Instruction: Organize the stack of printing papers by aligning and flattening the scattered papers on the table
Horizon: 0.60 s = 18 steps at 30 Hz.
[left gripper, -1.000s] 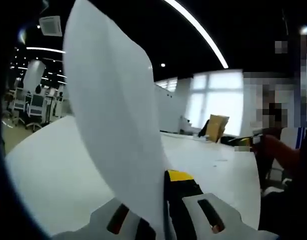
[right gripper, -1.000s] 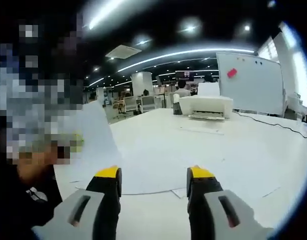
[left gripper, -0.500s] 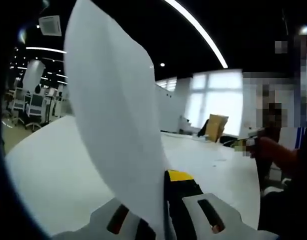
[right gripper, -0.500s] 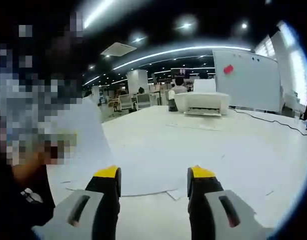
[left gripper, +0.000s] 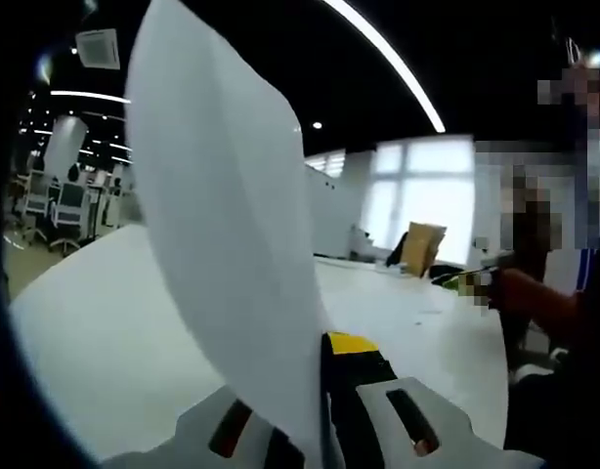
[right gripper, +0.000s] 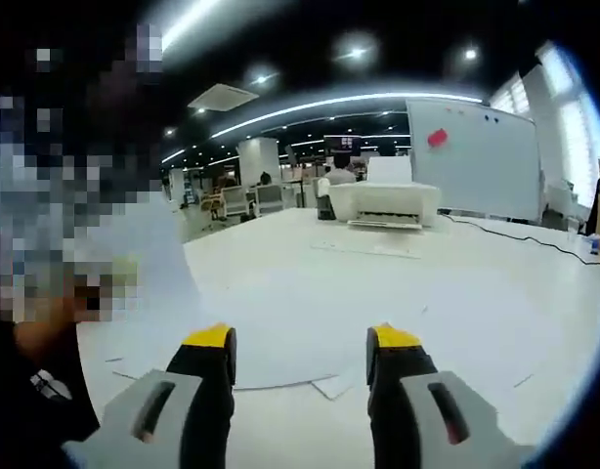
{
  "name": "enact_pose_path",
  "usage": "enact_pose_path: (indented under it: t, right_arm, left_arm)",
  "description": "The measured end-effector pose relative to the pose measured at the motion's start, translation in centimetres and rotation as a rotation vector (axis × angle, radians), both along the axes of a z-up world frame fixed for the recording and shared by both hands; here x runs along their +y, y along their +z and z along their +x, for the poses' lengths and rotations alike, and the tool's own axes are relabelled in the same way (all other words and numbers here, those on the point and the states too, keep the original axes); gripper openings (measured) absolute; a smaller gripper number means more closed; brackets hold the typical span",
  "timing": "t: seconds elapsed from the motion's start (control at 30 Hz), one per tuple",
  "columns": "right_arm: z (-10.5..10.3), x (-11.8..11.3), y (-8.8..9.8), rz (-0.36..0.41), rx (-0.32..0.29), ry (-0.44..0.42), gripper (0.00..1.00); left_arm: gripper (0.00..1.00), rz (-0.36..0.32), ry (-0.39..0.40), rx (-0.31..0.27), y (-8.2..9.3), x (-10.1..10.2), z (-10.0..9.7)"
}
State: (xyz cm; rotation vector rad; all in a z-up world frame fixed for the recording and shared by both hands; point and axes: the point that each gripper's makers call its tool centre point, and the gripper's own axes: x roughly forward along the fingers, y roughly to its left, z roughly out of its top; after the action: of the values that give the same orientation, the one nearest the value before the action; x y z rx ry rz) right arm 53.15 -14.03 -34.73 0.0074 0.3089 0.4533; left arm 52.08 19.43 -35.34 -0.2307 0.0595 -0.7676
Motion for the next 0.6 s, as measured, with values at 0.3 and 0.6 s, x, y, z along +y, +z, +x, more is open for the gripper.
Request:
enact_pose_path:
  t: [0.3,0.6]
  right_arm:
    - [1.4,0.3,-1.8,-0.021,0.031,-0.002,0.52]
    - [3.0,-0.3,-3.3,-0.019,0.043,-0.038,0.53]
  left_arm:
    - [0.06,0.000,0.007,0.001,0.0,0.1,0.1]
    - [0.06,-0.016,0.011,0.013,0.1,0.4,0.2]
